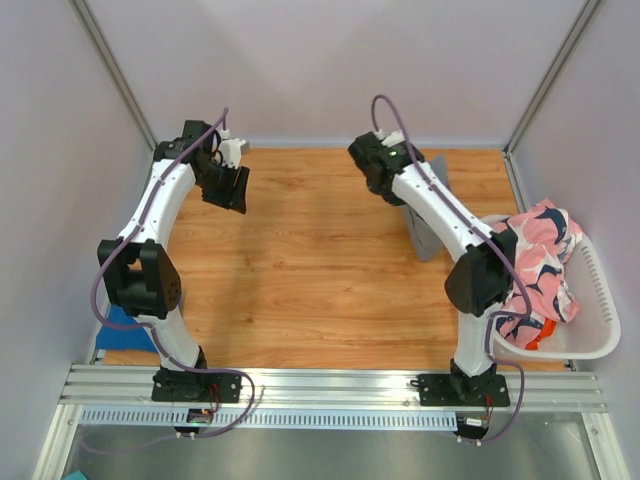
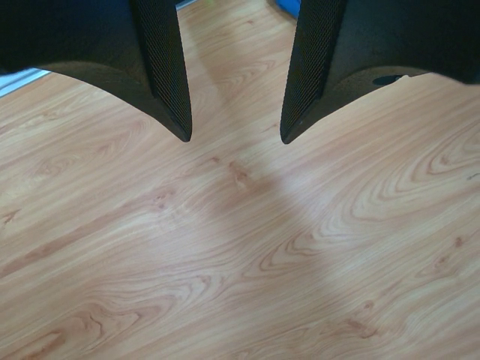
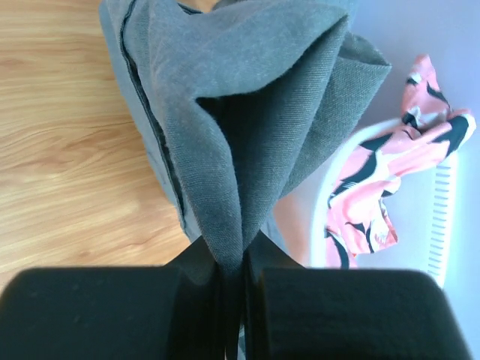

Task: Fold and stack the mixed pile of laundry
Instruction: Turn over the shirt at the center of the board.

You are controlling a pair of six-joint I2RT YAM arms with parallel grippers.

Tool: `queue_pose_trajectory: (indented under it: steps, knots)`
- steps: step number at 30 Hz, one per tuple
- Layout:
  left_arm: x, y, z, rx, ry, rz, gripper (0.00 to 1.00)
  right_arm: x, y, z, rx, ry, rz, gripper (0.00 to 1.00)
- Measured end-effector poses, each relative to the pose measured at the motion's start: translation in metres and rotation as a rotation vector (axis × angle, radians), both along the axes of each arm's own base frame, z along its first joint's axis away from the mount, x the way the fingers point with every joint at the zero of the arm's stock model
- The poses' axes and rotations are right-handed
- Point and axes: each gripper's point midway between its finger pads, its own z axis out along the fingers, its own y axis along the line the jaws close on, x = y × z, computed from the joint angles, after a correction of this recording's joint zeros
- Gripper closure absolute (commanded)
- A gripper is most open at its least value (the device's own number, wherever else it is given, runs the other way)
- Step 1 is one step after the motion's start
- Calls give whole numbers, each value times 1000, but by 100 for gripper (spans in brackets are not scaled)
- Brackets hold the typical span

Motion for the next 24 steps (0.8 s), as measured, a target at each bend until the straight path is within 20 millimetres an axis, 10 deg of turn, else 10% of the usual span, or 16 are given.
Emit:
queue_pose_trajectory:
  steps: [4, 13, 18, 24]
  knots:
    - [0, 3, 6, 13, -20, 4, 41, 2, 71, -25, -75, 20, 144, 100]
    - [0, 13, 6, 37, -30, 16, 40, -40, 250, -190, -159, 244, 501, 100]
    - [0, 27, 9, 51, -39, 51, 40, -74, 291, -196, -91, 293, 603, 44]
    - [1, 31, 8, 59, -40, 61, 40, -104, 319, -171, 115, 382, 690, 27]
